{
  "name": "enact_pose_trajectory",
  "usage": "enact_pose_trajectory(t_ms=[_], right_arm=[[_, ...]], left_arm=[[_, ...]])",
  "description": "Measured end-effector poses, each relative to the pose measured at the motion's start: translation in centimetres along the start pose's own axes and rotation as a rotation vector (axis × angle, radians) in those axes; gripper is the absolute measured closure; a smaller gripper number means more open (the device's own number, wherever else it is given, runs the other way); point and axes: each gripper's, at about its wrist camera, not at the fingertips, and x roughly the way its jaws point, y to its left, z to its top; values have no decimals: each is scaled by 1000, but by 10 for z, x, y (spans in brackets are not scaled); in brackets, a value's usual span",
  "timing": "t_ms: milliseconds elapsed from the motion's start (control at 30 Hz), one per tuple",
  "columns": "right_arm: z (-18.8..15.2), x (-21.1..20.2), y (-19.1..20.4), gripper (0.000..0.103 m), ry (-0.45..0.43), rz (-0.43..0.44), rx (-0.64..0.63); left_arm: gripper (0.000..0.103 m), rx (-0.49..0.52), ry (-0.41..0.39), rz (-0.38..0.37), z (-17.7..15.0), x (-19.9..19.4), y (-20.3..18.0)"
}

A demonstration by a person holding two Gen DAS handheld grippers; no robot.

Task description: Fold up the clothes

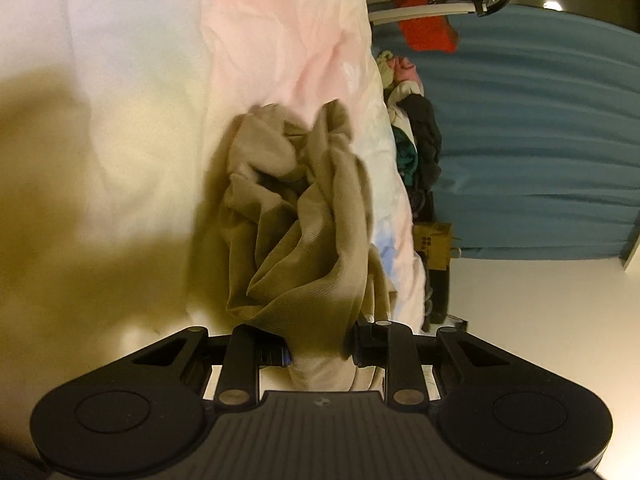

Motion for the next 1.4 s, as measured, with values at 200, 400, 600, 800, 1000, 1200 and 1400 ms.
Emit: enact_pose_trajectory(t_ms=[200, 400, 600, 800, 1000, 1200, 1400], right_arm=[[47, -35, 30, 82, -57, 34, 25], [138, -40, 47, 82, -145, 3, 52], [255, -20, 75, 82, -273, -90, -34], [331, -5, 71, 82, -410, -61, -253], [307, 36, -23, 82, -323, -176, -260], [251, 40, -88, 82, -279, -207, -224], [239, 36, -94, 79, -256, -250, -122]], left_arm=[[75, 70, 111, 44, 3, 44, -84], [75, 217, 186, 102, 9, 140, -191], [75, 332, 132, 75, 0, 254, -302], [74, 508, 61, -43, -26, 345, -327], [75, 576, 146, 101, -52, 370, -227], [68, 675, 156, 129, -65, 368, -177], [31, 817, 142, 189, -79, 336, -194]])
